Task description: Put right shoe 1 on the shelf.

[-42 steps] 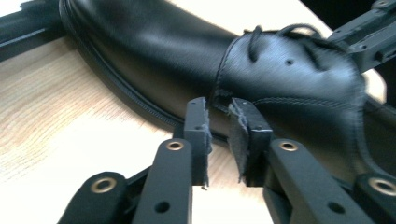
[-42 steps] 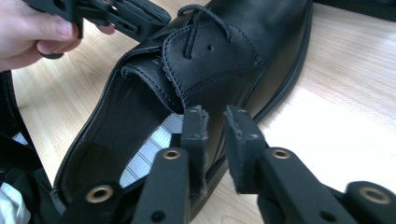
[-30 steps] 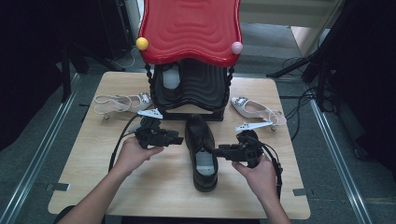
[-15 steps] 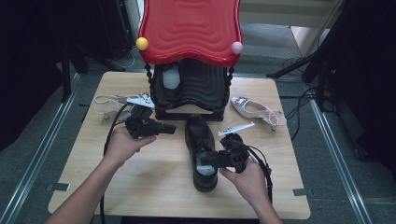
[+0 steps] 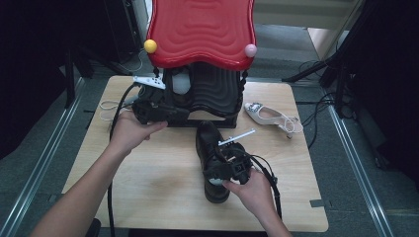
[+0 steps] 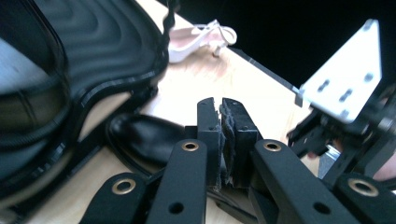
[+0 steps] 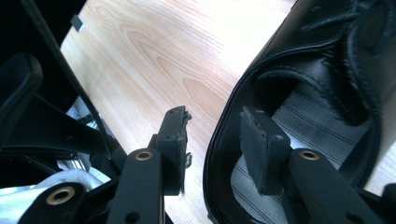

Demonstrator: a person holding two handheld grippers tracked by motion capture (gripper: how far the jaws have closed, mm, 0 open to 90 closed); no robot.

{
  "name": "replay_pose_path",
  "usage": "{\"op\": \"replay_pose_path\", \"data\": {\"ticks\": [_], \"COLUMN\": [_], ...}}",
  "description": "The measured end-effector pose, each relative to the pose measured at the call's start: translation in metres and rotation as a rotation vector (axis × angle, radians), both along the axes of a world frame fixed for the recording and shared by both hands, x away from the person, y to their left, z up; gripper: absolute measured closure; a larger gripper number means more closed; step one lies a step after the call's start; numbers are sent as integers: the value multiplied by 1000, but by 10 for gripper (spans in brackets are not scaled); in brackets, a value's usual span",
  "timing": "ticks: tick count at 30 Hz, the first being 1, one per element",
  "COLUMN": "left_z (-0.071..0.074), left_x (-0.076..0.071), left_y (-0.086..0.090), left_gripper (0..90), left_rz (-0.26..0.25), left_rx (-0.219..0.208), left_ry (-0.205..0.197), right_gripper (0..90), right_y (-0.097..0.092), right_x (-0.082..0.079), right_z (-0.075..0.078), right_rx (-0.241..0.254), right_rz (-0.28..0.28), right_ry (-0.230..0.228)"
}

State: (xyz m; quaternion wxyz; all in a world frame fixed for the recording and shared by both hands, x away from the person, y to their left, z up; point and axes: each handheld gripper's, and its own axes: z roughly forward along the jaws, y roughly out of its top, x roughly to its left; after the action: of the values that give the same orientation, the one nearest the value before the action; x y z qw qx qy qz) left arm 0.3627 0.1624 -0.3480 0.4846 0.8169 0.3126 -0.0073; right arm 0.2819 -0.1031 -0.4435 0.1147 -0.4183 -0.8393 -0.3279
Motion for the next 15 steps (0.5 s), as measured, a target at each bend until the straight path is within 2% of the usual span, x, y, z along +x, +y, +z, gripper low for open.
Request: {"op": "replay_pose_path", "data": {"ticks": [2, 3, 8, 10, 11, 12, 15], "left_z": [3, 10, 25, 28, 35, 35, 49], "left_x": [2, 8, 21, 24, 28, 28, 33], "left_y": [0, -1, -5, -6, -6, -6, -6], "left_gripper": [869, 869, 871, 871, 871, 871, 872], "left_rz": [-3, -1, 5, 0, 2, 2, 10], "left_rx": [-1, -4, 3, -2, -11, -11, -17], "left_ry": [-2, -6, -20, -18, -21, -21, -41], "right_gripper": [619, 617, 613, 614, 618, 618, 664], "right_y": [4, 6, 18, 20, 25, 25, 31], "right_x": [2, 4, 11, 13, 15, 15, 18], "right_z": [-2, -3, -12, -14, -18, -18, -22], "right_rx": [-9, -11, -82, -87, -92, -92, -123], "right_rz": [-7, -7, -19, -20, -20, -20, -20], "right_ry": [17, 21, 38, 43, 54, 54, 37]}}
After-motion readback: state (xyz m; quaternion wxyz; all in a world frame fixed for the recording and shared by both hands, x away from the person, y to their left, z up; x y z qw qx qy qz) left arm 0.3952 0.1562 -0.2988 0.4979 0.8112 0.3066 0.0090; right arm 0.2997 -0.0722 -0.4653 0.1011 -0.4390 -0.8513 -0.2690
